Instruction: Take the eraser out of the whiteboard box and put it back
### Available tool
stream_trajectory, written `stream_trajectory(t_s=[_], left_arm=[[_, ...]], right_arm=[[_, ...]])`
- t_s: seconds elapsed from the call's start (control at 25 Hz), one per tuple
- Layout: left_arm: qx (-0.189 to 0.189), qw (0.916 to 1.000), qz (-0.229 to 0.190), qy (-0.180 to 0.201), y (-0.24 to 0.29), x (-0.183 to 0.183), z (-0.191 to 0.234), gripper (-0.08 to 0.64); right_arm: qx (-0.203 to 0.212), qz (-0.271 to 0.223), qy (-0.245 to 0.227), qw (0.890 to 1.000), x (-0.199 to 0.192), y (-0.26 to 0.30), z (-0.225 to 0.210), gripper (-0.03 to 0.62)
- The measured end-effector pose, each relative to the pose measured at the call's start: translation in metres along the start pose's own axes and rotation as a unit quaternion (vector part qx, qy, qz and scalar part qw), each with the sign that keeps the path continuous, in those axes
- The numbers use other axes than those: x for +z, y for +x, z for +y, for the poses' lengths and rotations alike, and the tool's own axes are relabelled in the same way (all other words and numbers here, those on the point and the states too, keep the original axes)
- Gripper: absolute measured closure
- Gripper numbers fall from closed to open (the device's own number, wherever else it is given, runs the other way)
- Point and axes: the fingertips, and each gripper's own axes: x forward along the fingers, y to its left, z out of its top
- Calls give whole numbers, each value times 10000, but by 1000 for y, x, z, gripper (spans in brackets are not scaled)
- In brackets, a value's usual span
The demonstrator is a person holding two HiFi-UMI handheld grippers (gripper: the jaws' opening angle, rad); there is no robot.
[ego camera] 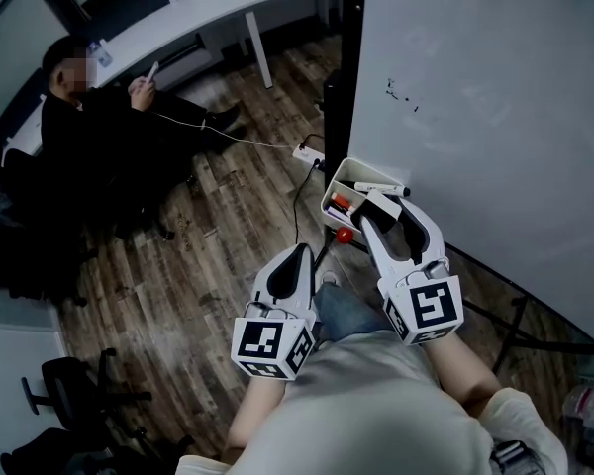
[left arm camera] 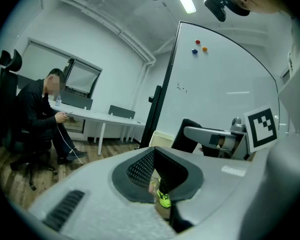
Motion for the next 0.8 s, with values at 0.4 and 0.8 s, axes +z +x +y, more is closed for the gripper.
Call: stream_trajectory(t_s=[0.4, 0.8], left_arm=[[10, 10000, 42, -29, 6, -4, 0, 557], [24, 10000, 60, 2, 4, -4, 1, 555]], right_arm=[[-18, 199, 39, 9998, -19, 4, -5, 380], [1, 332, 49, 9994, -31, 6, -4, 380]])
